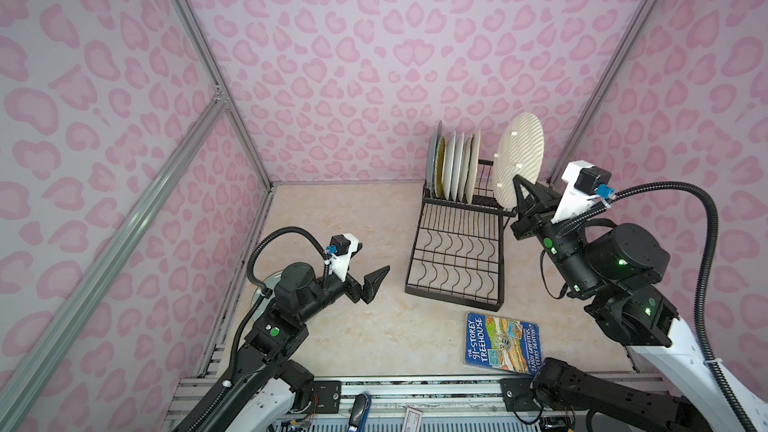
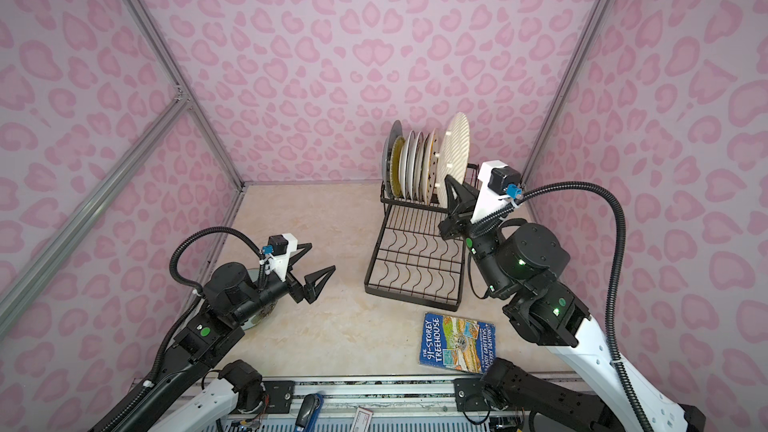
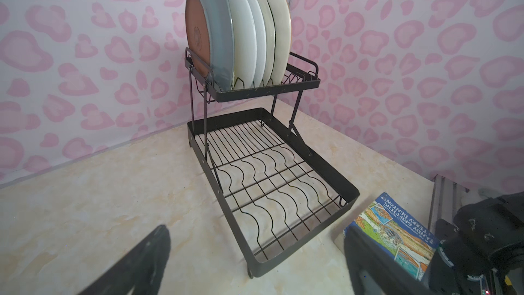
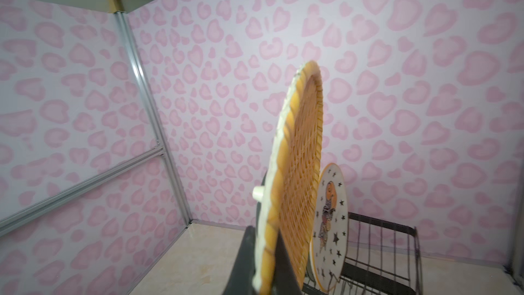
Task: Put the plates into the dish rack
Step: 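Lower the wicker plate into the upper-tier slot beside the star plate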
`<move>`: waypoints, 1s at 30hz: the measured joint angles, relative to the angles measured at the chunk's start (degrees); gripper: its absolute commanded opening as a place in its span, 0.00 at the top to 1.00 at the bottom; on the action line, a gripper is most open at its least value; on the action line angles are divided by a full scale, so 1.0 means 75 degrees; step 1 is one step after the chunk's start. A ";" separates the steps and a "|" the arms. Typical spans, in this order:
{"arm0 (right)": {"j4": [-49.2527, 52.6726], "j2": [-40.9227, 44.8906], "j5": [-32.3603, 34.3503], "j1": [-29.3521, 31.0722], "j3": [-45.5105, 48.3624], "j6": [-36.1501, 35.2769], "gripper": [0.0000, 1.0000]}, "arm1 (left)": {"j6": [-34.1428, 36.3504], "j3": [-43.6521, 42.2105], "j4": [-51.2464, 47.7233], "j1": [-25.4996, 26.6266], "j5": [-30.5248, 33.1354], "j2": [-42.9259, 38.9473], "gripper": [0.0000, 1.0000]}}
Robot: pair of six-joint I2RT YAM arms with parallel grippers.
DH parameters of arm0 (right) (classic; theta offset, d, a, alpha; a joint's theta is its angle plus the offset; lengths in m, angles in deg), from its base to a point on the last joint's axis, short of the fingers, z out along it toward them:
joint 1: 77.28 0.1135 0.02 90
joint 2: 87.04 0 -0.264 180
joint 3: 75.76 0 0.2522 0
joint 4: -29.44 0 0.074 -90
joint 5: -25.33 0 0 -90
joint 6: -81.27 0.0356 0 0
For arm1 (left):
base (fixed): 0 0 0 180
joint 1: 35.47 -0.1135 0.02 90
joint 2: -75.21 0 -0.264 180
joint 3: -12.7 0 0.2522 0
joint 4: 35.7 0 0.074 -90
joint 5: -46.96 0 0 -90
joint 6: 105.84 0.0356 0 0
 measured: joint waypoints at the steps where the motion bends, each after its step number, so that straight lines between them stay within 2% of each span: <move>1: -0.0009 -0.0111 -0.0012 -0.0274 -0.0090 0.0125 1.00 | -0.0026 -0.0006 0.0006 0.0000 -0.0006 -0.0076 0.03; 6: 0.0020 -0.0676 -0.0530 -0.1582 -0.0420 0.0764 1.00 | -0.0026 -0.0041 0.0058 0.0000 -0.0286 -0.0391 0.03; 16: 0.0096 -0.2084 -0.2046 -0.3249 -0.0571 0.1751 1.00 | -0.0017 -0.0050 0.0152 -0.0012 -0.0746 -0.0545 0.03; 21: 0.0195 -0.2760 -0.2847 -0.3684 -0.0592 0.1993 1.00 | -0.0017 -0.0050 0.0152 -0.0067 -0.0836 -0.0565 0.03; 30: 0.0280 -0.3316 -0.3433 -0.3759 -0.0577 0.2218 1.00 | -0.0023 -0.0050 0.0146 -0.0096 -0.0953 -0.0545 0.03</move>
